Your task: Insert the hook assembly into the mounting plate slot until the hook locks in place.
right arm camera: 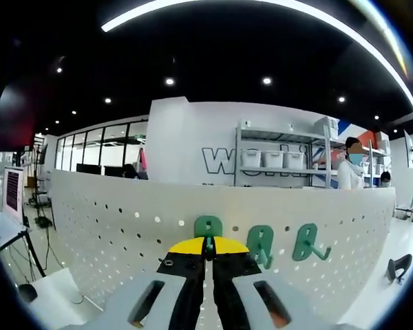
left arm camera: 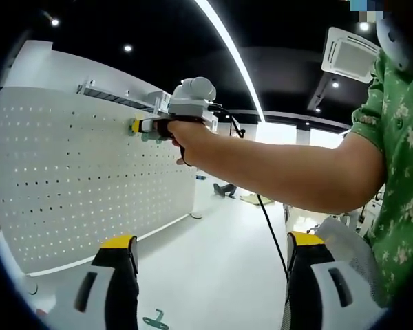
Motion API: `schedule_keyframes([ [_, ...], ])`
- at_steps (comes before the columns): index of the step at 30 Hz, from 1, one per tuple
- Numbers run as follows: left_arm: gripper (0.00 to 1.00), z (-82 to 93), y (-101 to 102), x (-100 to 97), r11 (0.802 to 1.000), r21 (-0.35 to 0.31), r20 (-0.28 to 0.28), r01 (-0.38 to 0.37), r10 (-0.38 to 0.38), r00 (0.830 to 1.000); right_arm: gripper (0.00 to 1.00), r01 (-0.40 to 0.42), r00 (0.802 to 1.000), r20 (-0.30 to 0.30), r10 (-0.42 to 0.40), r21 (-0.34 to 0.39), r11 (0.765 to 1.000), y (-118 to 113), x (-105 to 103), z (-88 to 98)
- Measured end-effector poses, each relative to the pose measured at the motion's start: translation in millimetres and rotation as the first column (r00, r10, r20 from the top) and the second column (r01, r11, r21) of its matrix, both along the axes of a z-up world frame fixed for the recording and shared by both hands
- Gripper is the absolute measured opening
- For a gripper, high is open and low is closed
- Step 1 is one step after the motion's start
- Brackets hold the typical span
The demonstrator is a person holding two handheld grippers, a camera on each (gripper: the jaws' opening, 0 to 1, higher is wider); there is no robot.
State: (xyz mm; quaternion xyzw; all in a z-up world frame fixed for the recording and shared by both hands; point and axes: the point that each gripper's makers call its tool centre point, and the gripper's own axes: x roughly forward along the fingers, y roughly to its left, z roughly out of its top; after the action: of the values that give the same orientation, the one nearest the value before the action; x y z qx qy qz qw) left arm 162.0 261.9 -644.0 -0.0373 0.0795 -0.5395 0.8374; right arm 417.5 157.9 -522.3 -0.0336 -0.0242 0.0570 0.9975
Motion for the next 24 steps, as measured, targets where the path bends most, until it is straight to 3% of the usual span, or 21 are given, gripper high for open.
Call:
schedule_keyframes([
  [19,0.91,0.3,2.1,1.8,1.000,0.003,0.001,-0.006,0.006,1.000,0.01,-0.004,1.000,-0.007,0.004,-0.009,1.000,2.2,2.7,-4.0],
  [24,0.90,-0.6,2.3,0.9,1.000,0.006,-0.001,-0.006,0.006,1.000,0.02,-0.001,1.000,-0.010,0.000,-0.045,0.999,3.1,1.6,-3.8],
])
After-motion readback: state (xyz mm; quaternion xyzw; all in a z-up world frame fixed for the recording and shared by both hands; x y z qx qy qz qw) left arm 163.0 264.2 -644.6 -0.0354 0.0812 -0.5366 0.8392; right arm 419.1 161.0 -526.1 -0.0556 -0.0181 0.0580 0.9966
